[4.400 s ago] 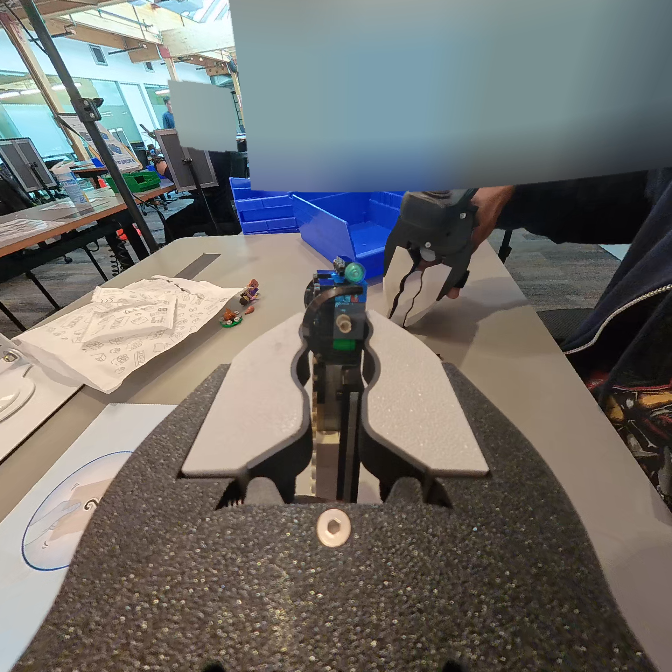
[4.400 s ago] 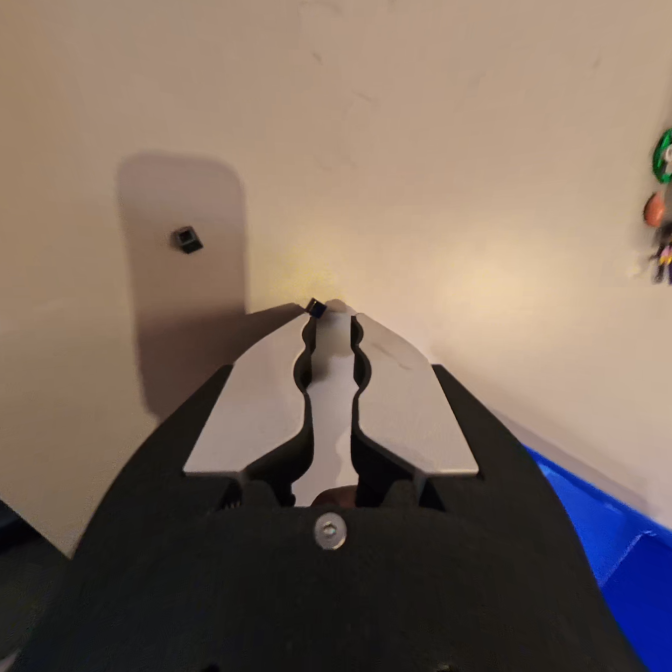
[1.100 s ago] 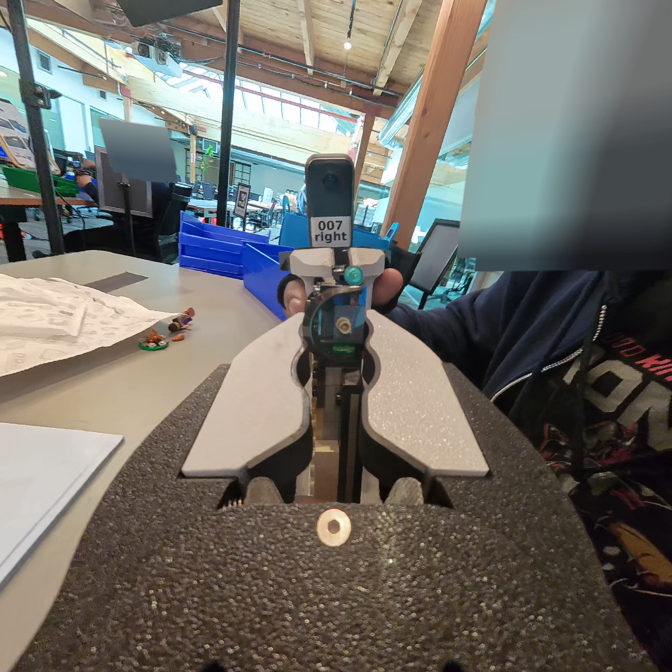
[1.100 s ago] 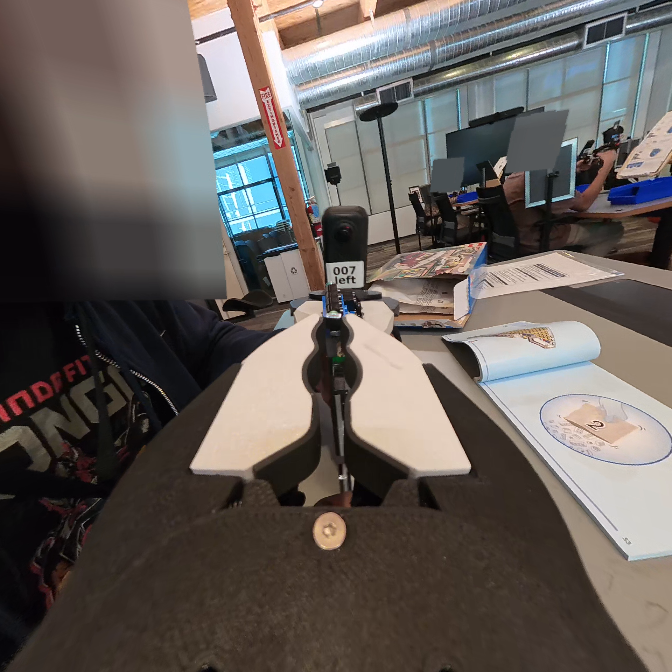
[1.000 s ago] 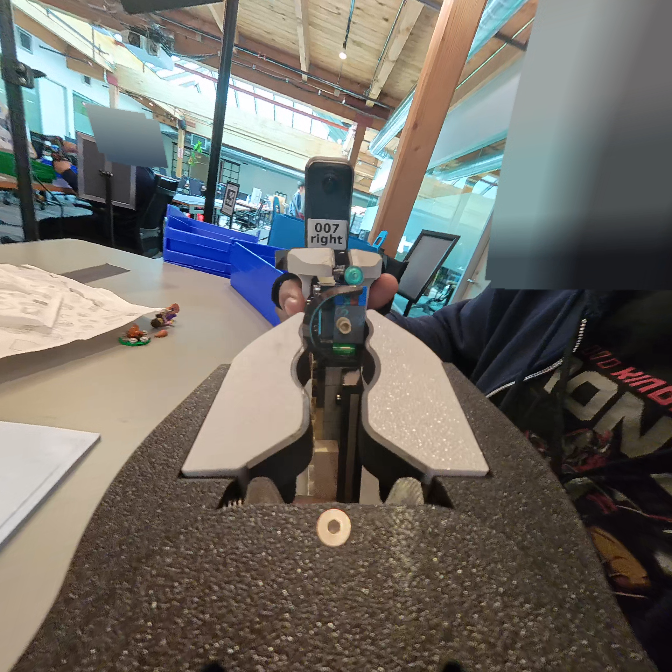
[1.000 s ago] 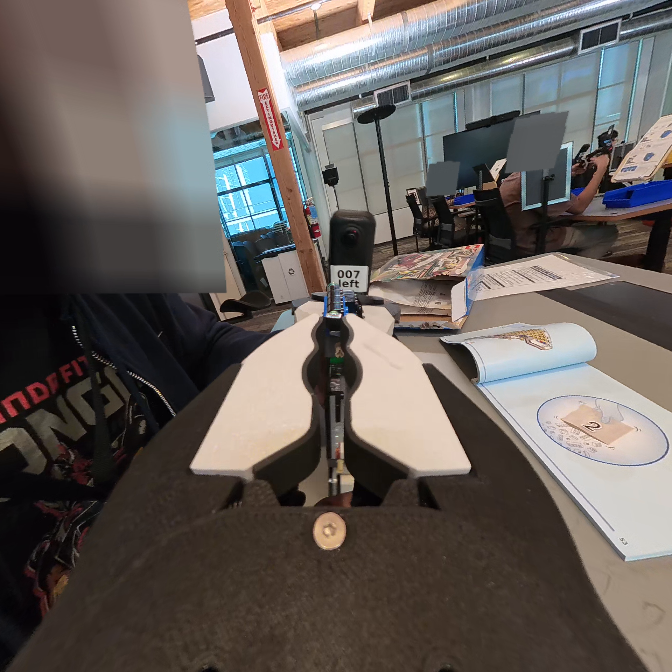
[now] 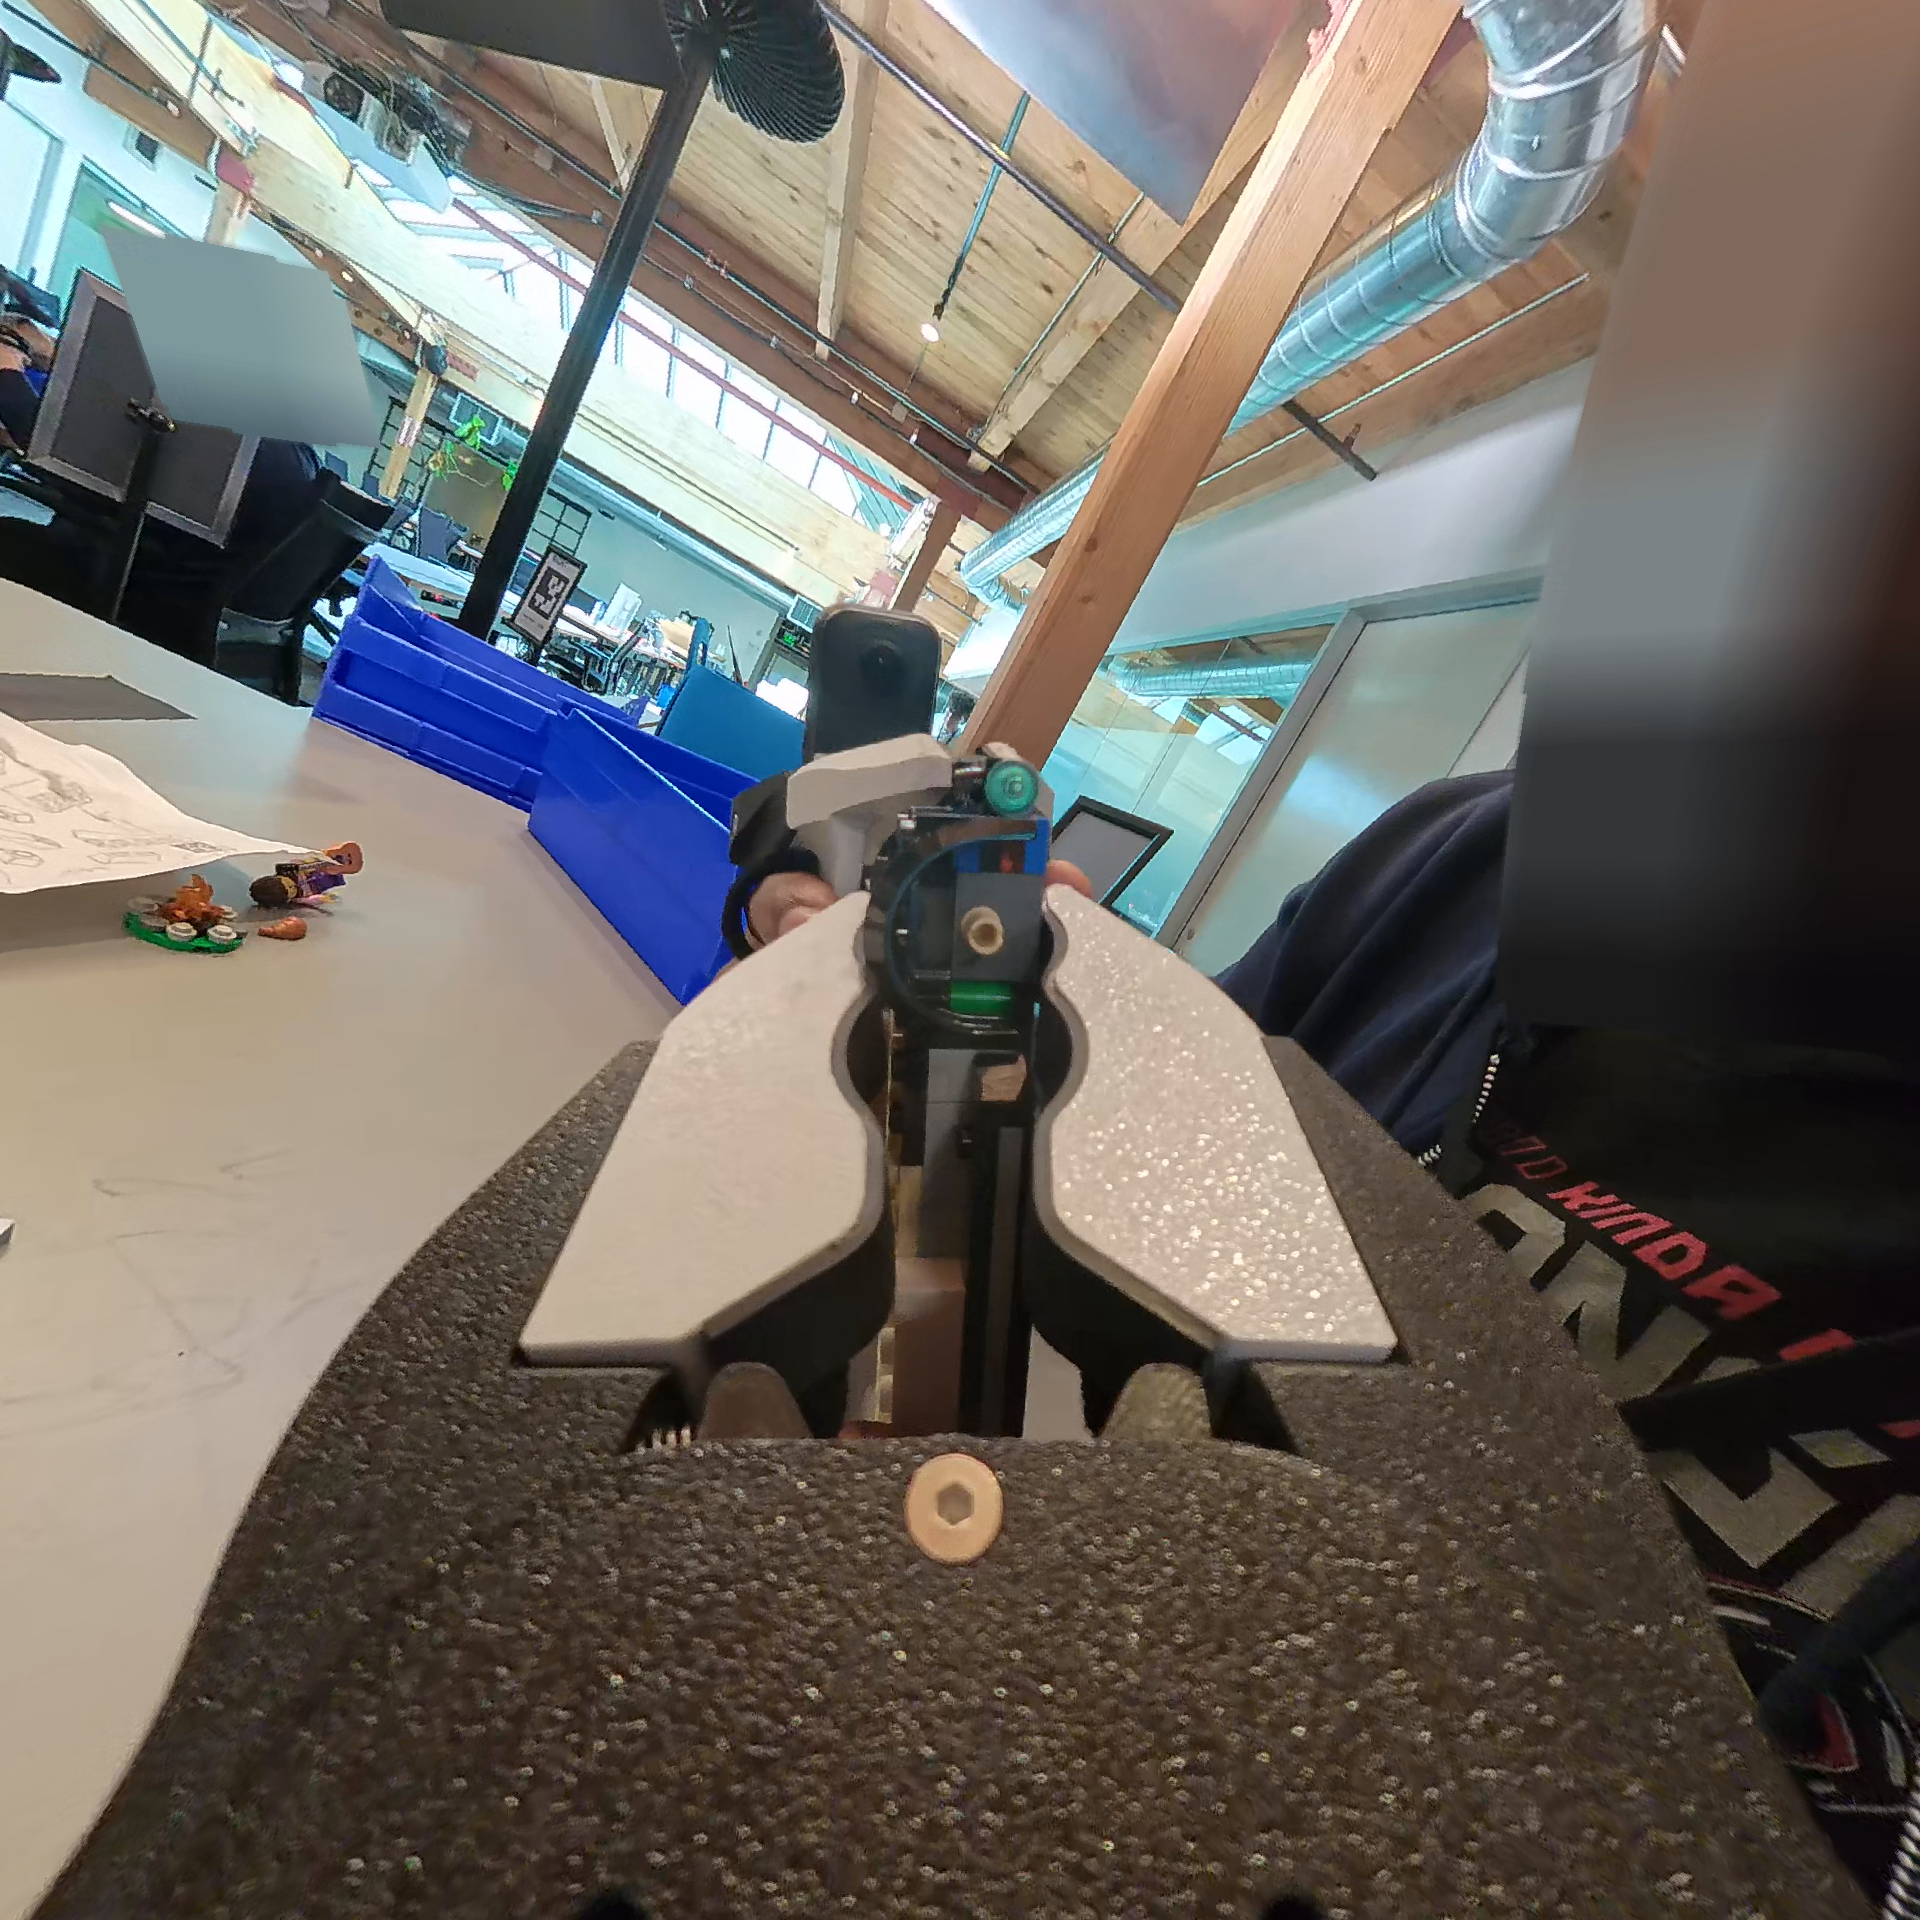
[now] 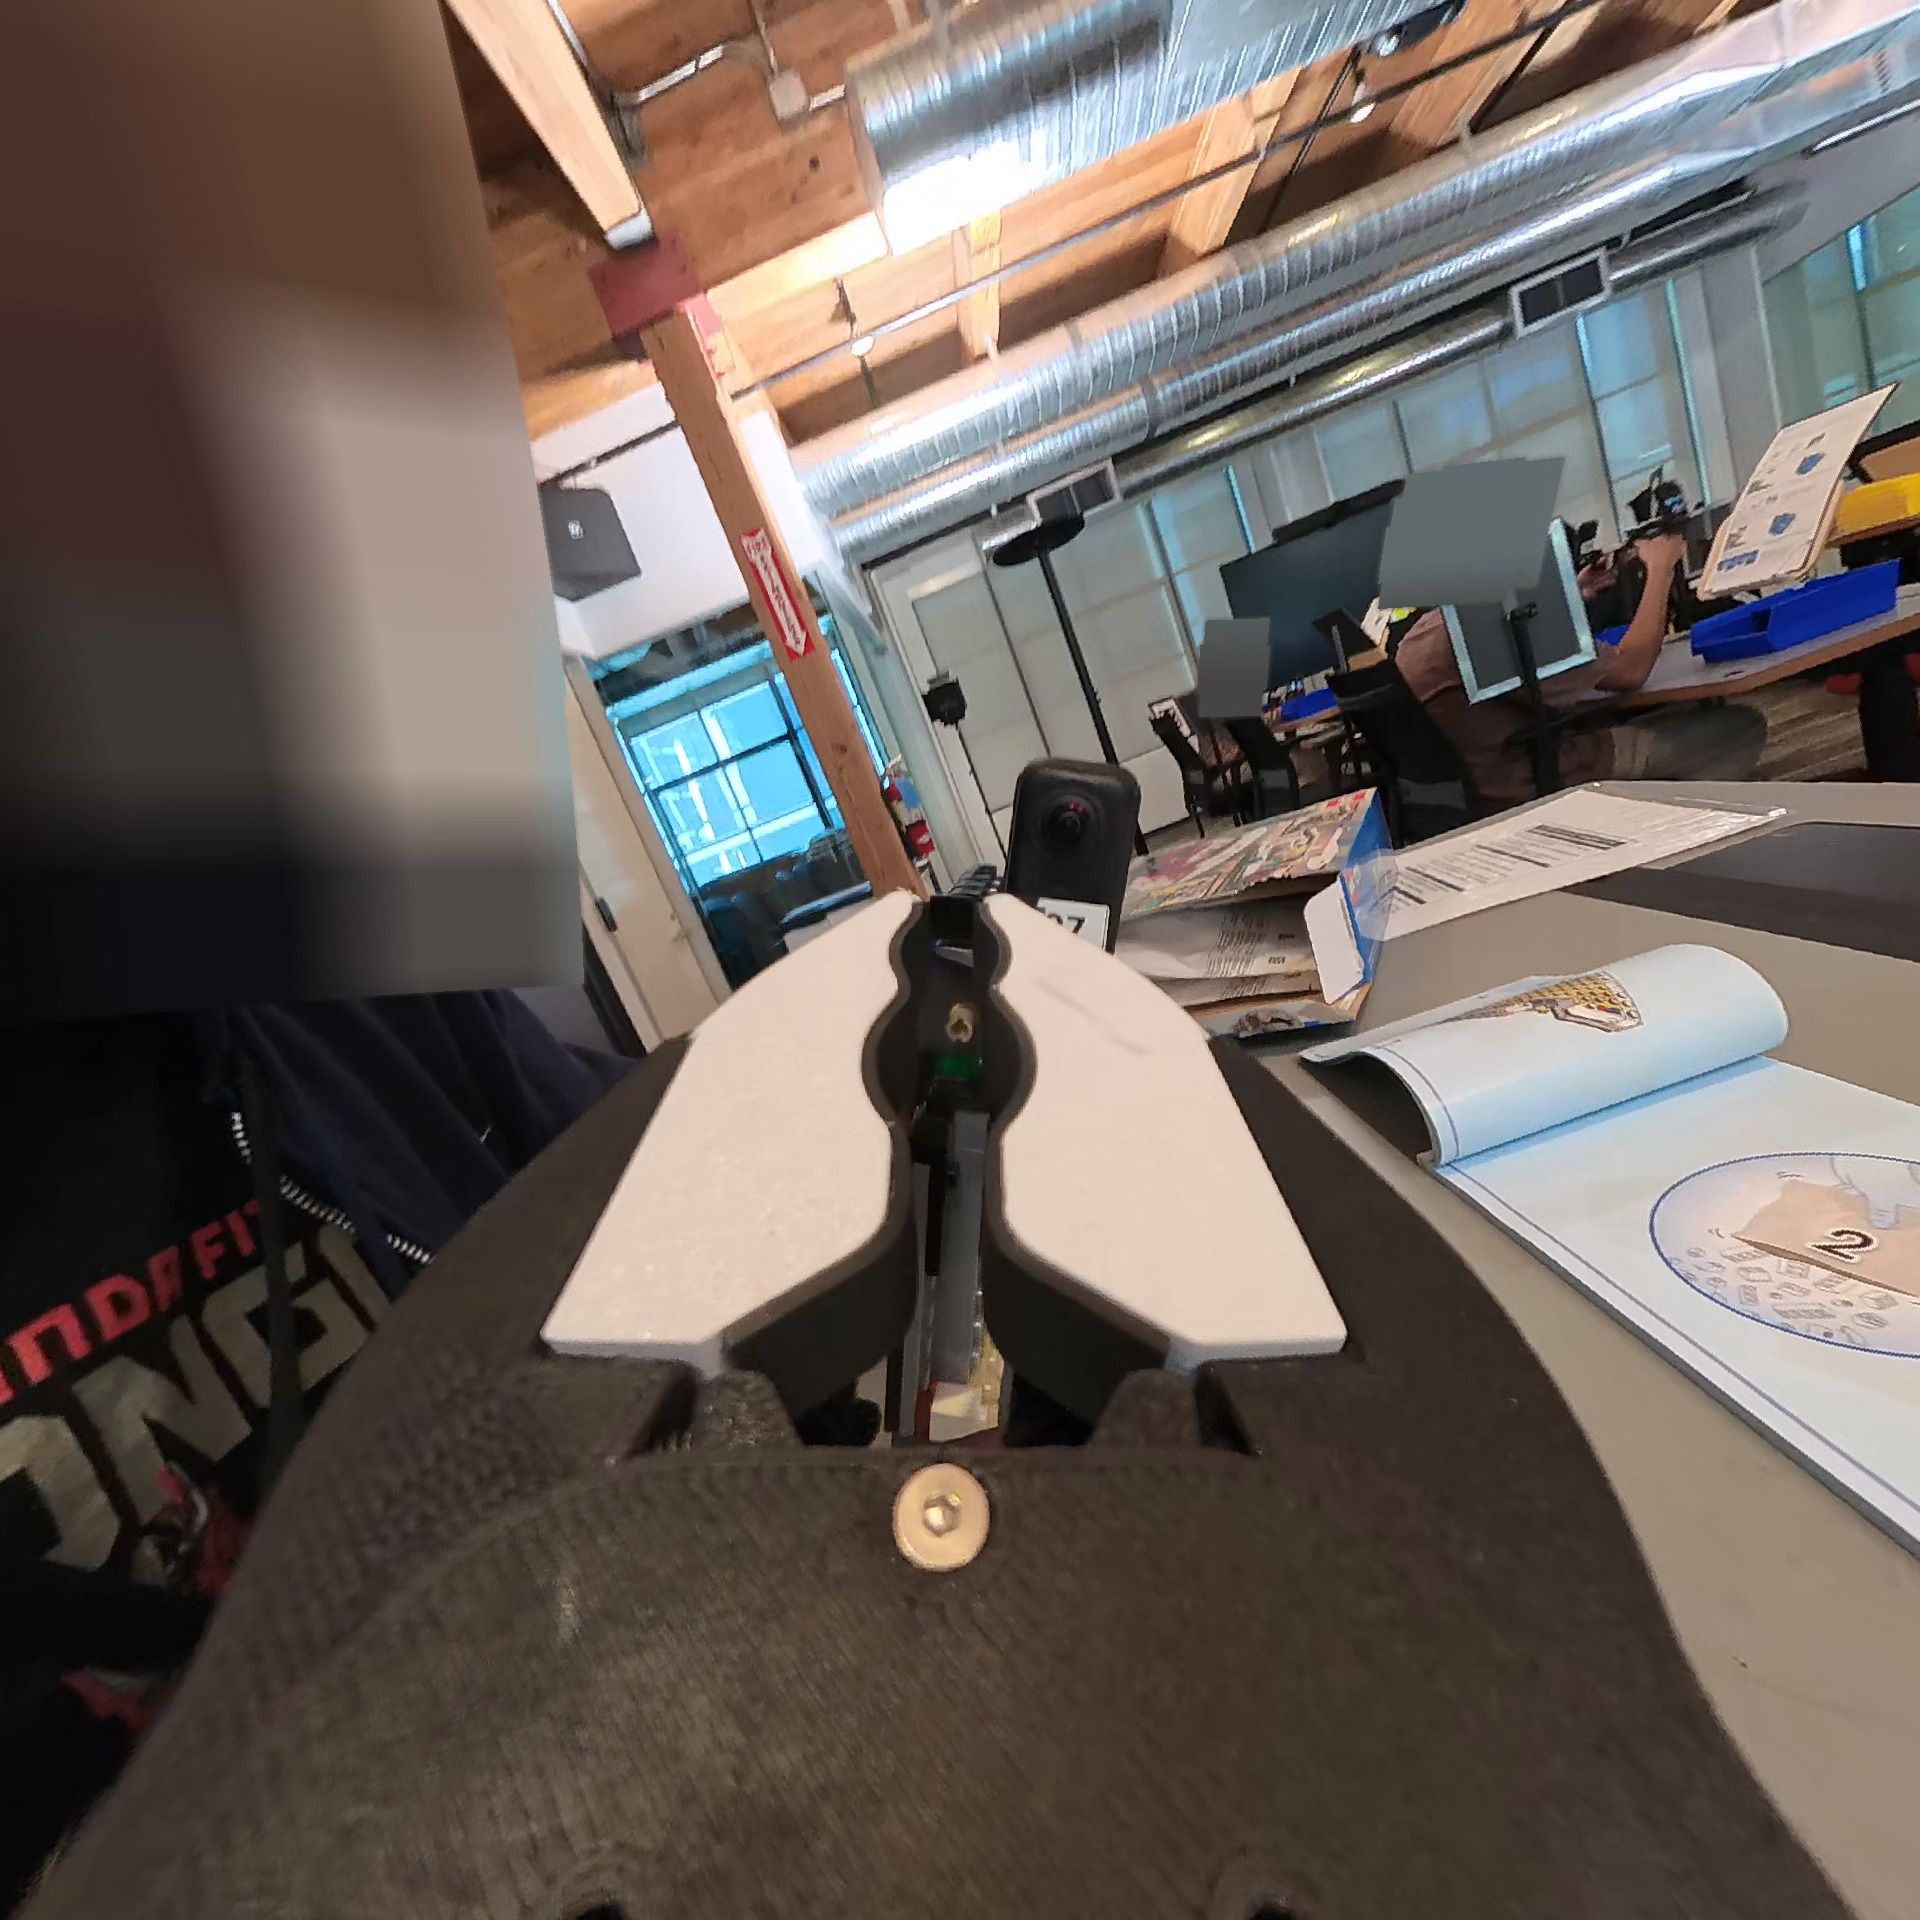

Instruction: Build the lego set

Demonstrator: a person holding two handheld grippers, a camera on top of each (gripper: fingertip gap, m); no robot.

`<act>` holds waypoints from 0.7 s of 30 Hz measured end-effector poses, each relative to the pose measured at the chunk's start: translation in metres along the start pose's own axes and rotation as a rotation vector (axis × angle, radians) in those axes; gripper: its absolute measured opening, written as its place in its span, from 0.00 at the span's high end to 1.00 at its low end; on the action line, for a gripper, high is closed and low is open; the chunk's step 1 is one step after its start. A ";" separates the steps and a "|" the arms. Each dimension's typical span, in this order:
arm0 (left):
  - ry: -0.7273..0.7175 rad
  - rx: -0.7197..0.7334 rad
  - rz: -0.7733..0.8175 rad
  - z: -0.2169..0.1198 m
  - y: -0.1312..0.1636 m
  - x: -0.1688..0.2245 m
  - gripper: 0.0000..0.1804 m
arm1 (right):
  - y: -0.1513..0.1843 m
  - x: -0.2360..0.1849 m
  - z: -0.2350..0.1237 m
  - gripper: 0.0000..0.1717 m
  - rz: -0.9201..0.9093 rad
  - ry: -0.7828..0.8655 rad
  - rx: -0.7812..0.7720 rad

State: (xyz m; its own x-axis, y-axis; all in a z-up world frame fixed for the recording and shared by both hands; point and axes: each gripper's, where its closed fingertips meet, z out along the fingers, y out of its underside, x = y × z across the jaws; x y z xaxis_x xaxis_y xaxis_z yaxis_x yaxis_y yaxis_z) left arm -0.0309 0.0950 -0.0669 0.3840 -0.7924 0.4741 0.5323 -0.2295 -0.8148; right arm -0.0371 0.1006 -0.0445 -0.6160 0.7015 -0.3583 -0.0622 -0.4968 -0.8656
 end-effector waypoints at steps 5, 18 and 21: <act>-0.014 0.024 -0.010 0.001 -0.001 -0.002 0.86 | -0.001 0.003 -0.001 0.96 -0.008 0.026 0.015; -0.026 0.040 -0.023 0.000 0.000 -0.007 0.86 | 0.001 0.008 0.000 0.96 -0.005 0.066 0.008; -0.020 0.055 -0.050 0.000 0.000 -0.009 0.86 | 0.002 0.010 0.000 0.96 -0.005 0.084 -0.004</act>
State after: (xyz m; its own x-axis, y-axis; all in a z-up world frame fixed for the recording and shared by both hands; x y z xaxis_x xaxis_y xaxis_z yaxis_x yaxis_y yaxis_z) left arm -0.0343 0.1018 -0.0712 0.3704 -0.7690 0.5211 0.5921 -0.2367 -0.7703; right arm -0.0437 0.1065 -0.0501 -0.5479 0.7442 -0.3822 -0.0621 -0.4918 -0.8685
